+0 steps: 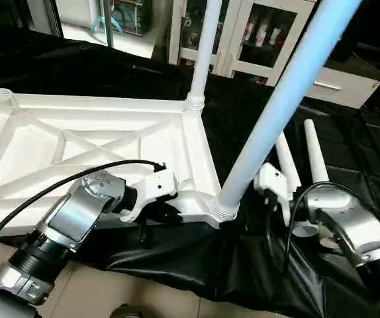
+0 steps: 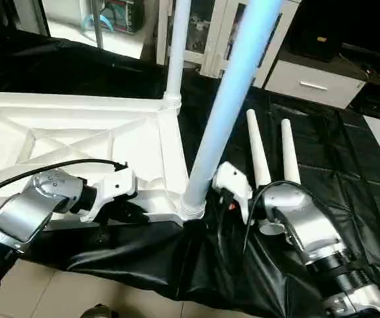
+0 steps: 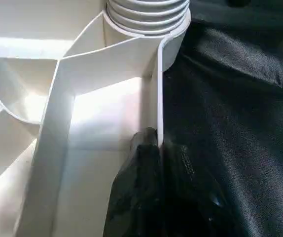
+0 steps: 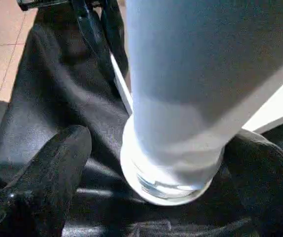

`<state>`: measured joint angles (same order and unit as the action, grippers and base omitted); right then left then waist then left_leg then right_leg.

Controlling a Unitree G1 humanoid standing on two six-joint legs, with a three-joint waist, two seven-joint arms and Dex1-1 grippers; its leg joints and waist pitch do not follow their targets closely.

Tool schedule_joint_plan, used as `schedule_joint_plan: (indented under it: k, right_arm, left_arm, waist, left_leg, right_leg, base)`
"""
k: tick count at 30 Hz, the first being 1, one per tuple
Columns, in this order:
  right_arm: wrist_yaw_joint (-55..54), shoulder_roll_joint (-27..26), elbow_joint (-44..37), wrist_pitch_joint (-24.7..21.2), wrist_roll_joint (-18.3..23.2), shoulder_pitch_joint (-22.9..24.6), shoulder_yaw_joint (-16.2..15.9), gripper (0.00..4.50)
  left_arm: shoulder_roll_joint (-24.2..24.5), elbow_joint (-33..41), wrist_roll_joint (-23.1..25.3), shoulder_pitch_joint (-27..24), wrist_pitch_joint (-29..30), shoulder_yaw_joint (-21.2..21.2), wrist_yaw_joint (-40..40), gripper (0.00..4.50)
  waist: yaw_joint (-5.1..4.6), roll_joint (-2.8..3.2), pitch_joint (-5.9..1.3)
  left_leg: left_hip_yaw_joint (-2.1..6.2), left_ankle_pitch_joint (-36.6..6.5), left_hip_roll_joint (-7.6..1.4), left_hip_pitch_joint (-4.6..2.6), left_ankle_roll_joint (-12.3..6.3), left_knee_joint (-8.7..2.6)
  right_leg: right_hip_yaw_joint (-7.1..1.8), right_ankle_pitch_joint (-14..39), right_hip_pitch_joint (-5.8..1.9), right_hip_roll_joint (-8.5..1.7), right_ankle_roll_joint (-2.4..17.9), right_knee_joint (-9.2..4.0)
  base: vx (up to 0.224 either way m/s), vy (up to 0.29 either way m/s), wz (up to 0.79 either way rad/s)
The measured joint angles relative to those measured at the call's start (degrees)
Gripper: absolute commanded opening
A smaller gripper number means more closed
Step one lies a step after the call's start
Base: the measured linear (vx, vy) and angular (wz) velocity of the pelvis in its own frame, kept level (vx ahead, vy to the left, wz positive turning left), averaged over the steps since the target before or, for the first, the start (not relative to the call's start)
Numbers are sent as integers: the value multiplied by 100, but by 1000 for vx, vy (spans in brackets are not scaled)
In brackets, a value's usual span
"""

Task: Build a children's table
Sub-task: Insert table leg to table base, then rotate leg to tighten

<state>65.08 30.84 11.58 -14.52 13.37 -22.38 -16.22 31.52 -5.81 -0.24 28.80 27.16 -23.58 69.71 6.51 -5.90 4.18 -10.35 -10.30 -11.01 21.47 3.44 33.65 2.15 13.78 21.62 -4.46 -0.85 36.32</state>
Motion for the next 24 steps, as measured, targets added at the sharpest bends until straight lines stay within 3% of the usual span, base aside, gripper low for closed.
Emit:
schedule_joint_plan:
  k: [4,24]
  right_arm:
    - [-17,-103,165,108,-20,-41,1,444]
    - [-9,-411,661,403,-47,-90,106,281]
  left_arm:
    - [12,-18,9,3,-10,3,-2,0]
    - [66,-43,21,14,-52,-23,44,0]
  waist:
    - [-7,-4,-3]
    - [-3,-7,-5]
  left_leg:
    - [0,1,-2,-1,1,11]
    - [5,15,-4,-10,24,23]
  right_leg:
    - [-1,0,3,0,0,18]
    - [-2,0,10,0,1,67]
  base:
    - [0,0,0]
    - [0,0,0]
